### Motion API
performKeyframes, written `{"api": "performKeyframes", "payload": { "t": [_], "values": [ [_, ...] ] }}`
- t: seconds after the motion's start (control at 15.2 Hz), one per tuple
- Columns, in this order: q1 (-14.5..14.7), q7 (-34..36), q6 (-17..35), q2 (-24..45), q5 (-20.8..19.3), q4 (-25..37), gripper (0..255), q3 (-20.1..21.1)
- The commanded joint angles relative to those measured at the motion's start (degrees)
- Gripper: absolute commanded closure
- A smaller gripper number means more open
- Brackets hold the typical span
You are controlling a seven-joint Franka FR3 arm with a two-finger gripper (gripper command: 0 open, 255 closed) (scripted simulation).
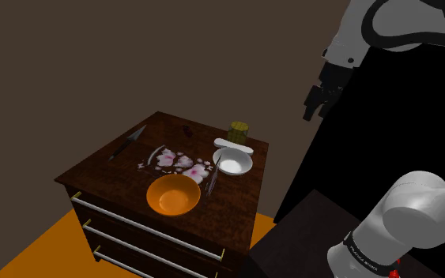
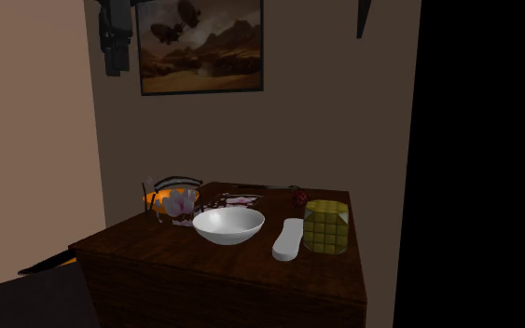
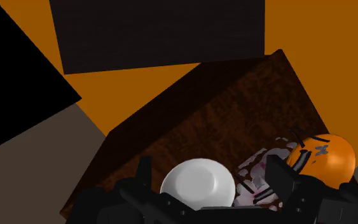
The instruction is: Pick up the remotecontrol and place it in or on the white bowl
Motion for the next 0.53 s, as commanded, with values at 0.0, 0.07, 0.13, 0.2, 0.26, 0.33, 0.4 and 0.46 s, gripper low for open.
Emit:
{"api": "performKeyframes", "payload": {
  "t": [0.0,0.07,0.13,0.2,0.26,0.33,0.4,0.46],
  "values": [
    [0.00,0.00,0.00,0.00,0.00,0.00,0,0.00],
    [0.03,-1.11,1.85,1.25,-0.43,-0.64,0,-0.49],
    [0.06,-2.21,3.70,2.59,-0.85,-1.19,0,-0.97],
    [0.09,-3.29,5.55,4.01,-1.24,-1.66,0,-1.45],
    [0.12,-4.37,7.40,5.51,-1.61,-2.05,0,-1.92],
    [0.16,-5.43,9.25,7.08,-1.95,-2.35,0,-2.39],
    [0.21,-6.48,11.08,8.73,-2.27,-2.56,0,-2.86],
    [0.25,-7.53,12.91,10.44,-2.56,-2.69,0,-3.31]
  ]
}}
